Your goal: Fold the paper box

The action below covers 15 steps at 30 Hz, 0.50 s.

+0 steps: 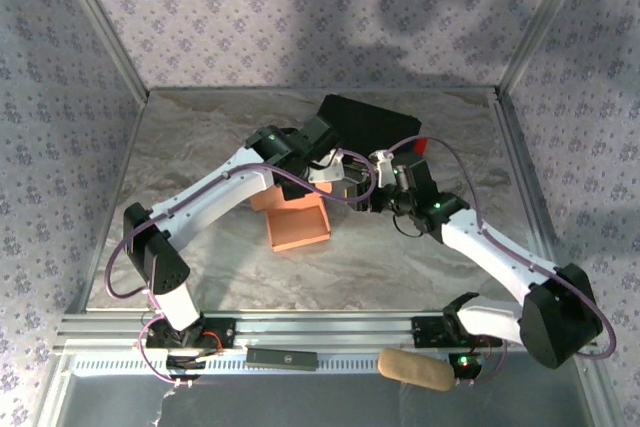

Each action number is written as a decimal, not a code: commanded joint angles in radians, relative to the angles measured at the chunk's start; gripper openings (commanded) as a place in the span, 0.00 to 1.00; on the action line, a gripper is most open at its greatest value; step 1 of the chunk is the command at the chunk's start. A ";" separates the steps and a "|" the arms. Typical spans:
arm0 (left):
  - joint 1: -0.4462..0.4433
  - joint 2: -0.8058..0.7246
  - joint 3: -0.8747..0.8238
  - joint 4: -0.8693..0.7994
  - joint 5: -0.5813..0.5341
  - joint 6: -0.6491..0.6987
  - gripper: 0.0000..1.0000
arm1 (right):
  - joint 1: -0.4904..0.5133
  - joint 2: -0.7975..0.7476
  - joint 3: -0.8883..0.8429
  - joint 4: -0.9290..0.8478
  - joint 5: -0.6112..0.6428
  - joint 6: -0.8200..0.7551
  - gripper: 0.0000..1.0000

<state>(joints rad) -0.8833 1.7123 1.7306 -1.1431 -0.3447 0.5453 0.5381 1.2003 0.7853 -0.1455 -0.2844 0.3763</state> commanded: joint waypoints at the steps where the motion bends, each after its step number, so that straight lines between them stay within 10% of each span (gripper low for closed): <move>1: 0.006 -0.063 -0.042 0.090 0.009 -0.046 0.40 | 0.014 0.036 0.065 -0.031 0.019 -0.060 0.59; 9: 0.149 -0.237 -0.113 0.003 -0.059 -0.509 0.72 | 0.042 0.159 0.206 -0.112 0.074 -0.160 0.59; 15: 0.364 -0.329 -0.365 0.038 0.180 -0.585 0.71 | 0.074 0.317 0.360 -0.207 0.083 -0.261 0.57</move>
<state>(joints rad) -0.5560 1.3884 1.4593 -1.0935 -0.2871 0.0525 0.5915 1.4651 1.0775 -0.2672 -0.2241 0.2024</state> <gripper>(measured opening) 0.714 0.570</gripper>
